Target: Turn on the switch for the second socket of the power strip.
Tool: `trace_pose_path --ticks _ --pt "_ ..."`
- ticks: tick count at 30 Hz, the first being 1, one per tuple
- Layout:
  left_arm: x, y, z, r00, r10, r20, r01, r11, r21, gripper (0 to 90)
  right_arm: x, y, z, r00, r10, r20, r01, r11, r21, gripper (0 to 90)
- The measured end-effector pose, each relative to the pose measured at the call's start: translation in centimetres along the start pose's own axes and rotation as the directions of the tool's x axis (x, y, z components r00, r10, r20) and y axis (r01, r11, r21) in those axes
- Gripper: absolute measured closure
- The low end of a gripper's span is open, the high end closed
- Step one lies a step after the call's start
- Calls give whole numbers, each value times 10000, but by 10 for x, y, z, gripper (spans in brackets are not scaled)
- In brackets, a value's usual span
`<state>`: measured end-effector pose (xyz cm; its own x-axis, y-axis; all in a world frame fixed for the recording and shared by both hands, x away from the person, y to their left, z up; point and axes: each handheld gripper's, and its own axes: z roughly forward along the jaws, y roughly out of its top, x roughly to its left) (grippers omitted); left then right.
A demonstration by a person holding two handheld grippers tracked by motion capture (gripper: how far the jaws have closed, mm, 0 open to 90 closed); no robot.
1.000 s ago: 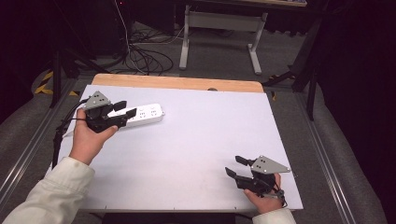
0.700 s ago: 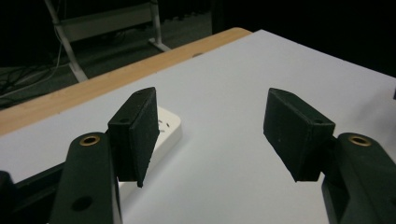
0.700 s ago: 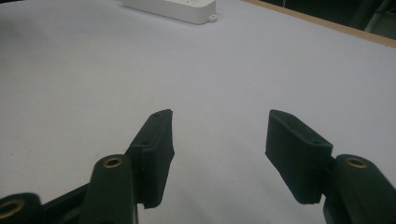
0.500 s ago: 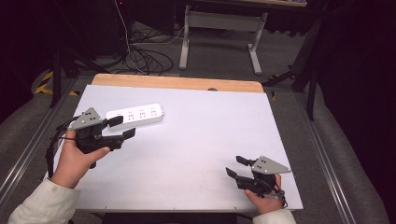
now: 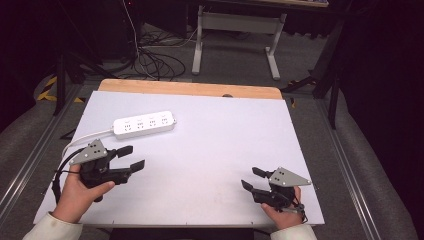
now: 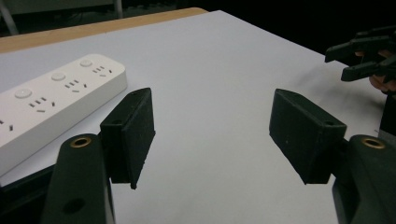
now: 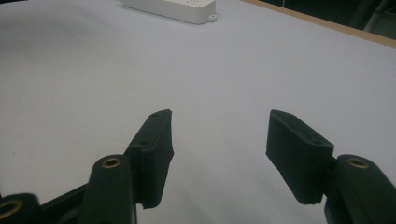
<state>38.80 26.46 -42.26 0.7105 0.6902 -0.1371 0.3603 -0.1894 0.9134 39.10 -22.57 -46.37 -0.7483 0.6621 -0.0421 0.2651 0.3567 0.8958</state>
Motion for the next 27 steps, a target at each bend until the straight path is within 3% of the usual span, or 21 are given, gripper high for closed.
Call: trace_pose_path --ticks 9,17,21,24,27 --pt "3 -33 3 9989 61 461 -63 10000 49 309 1 0 2 10000 -29 -27 29 10000 52 416" --pt "-1 -59 7 9990 -8 449 15 9999 -149 303 0 0 0 10000 -1 -37 1 10000 12 415" --pt "-5 -66 9 9990 442 116 -443 9990 26 303 0 0 -1 10000 -3 -42 3 10000 -15 413" --pt "-6 -70 10 9956 888 306 -897 9956 273 292 0 0 -1 10000 12 -55 -12 10000 -35 413" --pt "-7 -74 11 9966 757 337 -771 9962 403 291 -1 0 -1 10000 33 -88 -33 10000 -60 412"
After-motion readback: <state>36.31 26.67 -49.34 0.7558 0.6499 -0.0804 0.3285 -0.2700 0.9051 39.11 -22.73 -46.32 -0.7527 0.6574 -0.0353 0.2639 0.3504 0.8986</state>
